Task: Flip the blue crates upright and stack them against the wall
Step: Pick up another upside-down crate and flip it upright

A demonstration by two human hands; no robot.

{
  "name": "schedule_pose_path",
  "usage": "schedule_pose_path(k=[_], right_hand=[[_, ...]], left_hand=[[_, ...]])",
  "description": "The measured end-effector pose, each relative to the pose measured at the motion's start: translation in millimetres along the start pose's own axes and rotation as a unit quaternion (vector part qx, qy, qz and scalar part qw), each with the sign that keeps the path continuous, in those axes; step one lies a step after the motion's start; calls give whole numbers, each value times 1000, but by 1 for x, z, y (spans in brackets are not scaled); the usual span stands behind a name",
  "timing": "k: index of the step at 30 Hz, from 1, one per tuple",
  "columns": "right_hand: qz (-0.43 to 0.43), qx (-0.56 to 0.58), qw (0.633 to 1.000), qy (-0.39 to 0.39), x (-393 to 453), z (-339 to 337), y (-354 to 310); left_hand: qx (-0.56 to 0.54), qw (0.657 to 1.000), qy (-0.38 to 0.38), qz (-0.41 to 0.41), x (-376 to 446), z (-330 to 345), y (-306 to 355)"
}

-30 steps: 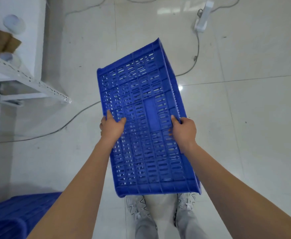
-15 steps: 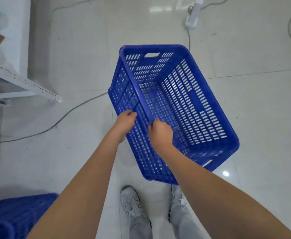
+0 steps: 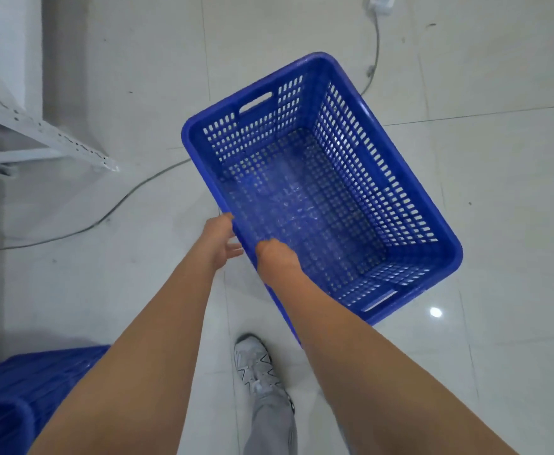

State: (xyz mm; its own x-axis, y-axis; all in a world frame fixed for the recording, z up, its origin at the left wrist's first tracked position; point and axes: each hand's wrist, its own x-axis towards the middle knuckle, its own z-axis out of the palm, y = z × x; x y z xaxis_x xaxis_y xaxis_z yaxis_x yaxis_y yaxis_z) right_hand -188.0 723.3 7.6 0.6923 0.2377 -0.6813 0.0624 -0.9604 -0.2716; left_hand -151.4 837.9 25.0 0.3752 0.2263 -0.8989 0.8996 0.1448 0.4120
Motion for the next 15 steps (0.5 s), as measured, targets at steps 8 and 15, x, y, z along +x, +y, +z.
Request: schedule_pose_path(k=[8,15], right_hand=[[254,255,932,50,-18,-4,81],[395,371,822,175,-48,-6,135]], left_hand=[[193,973,57,112,8,5,19],[448,876,25,178,5,38,27]])
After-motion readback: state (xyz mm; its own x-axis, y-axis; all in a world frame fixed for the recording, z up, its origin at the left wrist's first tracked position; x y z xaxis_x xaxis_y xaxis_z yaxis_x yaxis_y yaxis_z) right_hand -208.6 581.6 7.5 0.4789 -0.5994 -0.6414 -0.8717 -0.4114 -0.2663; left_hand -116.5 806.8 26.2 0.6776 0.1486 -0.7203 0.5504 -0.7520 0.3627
